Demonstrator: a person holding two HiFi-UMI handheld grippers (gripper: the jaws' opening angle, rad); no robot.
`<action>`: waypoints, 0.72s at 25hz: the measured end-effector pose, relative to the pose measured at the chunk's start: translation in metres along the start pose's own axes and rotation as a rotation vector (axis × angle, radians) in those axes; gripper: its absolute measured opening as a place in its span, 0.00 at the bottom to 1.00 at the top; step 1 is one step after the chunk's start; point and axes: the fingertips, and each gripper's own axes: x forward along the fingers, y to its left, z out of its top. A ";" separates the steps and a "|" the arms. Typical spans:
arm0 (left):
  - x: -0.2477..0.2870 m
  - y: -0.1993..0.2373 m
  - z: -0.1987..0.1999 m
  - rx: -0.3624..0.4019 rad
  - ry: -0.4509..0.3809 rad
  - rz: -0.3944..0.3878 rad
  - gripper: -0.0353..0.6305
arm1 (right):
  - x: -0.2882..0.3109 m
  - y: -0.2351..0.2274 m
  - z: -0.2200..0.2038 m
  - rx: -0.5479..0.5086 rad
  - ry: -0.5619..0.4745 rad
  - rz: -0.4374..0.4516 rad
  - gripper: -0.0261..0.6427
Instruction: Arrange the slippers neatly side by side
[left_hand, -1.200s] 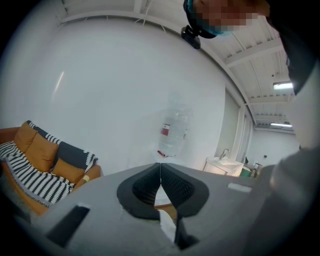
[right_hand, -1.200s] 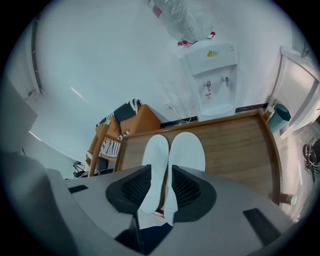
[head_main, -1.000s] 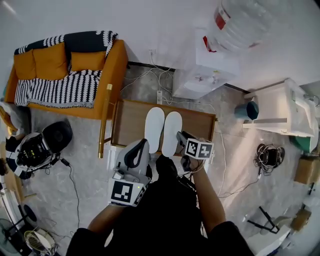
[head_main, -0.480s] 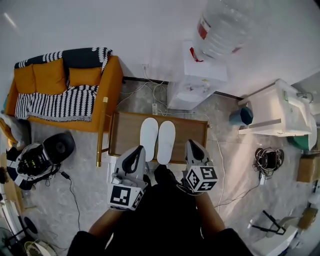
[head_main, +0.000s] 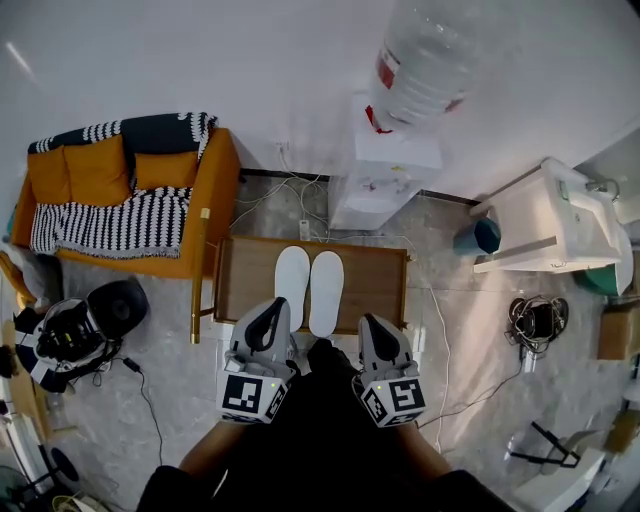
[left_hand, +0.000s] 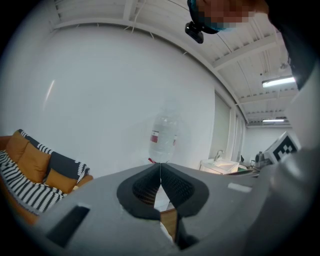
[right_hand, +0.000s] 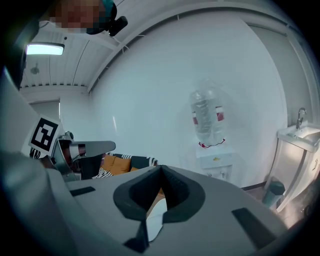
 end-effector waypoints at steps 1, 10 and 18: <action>0.000 -0.001 0.000 0.000 0.000 -0.002 0.08 | -0.001 -0.001 0.001 -0.001 -0.001 -0.001 0.06; -0.003 -0.008 -0.004 0.004 0.007 -0.008 0.08 | -0.007 -0.001 -0.001 0.015 -0.006 0.022 0.06; -0.002 -0.009 -0.007 0.001 0.016 -0.015 0.08 | -0.009 -0.003 -0.004 0.022 -0.011 0.019 0.06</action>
